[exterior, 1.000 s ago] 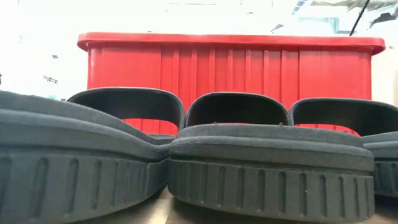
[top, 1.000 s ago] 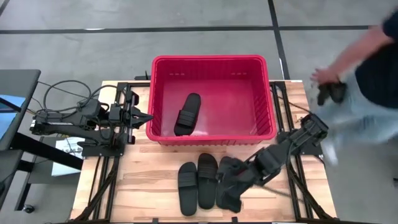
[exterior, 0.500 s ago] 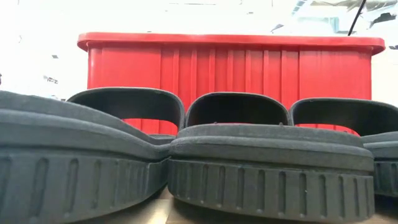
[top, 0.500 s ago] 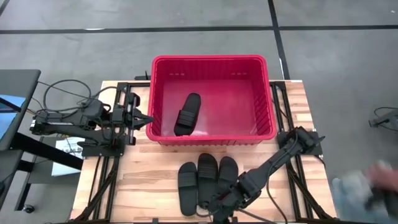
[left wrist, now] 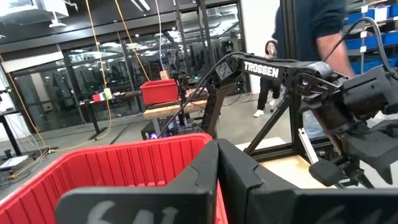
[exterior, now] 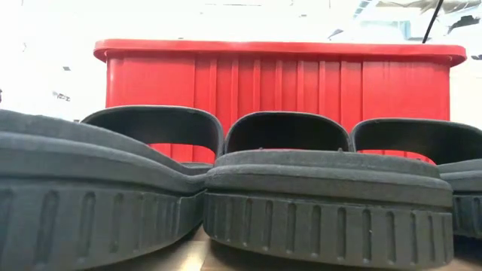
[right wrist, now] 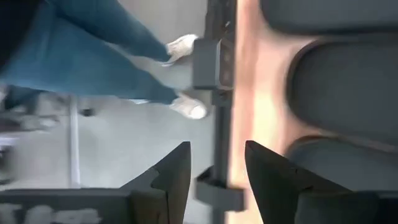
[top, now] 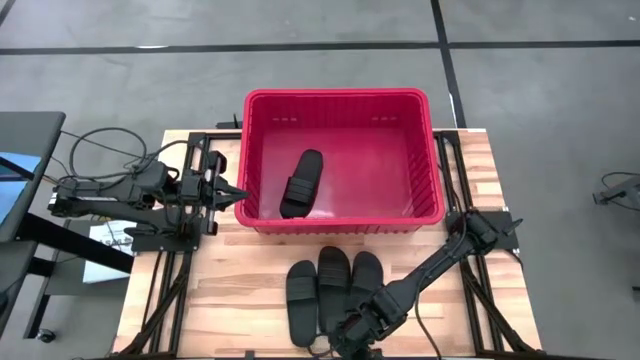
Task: Pick and place slides into bin
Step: Put the black slide into the red bin
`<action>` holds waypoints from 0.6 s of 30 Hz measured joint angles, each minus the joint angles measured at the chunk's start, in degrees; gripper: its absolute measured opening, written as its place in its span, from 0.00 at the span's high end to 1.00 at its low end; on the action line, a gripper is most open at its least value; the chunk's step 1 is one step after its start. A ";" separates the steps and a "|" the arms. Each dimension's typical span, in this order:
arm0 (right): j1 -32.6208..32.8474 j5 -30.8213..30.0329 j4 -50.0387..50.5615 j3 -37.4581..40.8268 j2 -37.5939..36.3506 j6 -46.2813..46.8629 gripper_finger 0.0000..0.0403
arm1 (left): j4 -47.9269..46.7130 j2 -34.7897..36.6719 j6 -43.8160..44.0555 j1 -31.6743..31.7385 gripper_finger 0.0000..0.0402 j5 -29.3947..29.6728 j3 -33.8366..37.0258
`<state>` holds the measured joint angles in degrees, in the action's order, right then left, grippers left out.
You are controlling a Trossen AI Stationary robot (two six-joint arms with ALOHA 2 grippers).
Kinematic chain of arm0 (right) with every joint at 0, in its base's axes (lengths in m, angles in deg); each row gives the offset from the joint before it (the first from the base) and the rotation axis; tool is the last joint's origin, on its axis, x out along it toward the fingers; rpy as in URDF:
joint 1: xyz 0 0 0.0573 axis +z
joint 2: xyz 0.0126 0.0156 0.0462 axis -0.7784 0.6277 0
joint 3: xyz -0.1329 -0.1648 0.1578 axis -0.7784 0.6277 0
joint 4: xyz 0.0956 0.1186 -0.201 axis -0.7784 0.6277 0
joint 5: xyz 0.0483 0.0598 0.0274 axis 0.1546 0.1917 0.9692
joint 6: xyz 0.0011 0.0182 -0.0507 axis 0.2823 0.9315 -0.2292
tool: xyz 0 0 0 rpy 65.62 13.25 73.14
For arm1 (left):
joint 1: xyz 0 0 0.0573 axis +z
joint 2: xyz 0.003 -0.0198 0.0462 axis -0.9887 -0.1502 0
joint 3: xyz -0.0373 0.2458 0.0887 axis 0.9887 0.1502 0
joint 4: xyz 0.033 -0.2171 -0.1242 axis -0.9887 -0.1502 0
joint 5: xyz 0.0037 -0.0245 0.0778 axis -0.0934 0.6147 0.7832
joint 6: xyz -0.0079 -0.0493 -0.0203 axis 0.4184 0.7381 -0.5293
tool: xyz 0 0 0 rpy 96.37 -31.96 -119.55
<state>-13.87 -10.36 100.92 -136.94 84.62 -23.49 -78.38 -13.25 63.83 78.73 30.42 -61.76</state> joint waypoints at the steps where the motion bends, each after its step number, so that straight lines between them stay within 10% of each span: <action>1: -0.24 -1.23 0.33 -0.02 -0.05 -1.39 0.62 | 0.00 0.00 0.00 -0.02 1.00 0.00 0.00; 18: -0.76 -6.18 -0.25 -0.01 2.85 -24.30 0.48 | -1.03 -0.02 1.66 -0.02 1.00 0.04 0.00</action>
<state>-14.64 -16.54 100.67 -136.95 87.48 -47.79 -79.41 -13.27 65.49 78.71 30.46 -61.76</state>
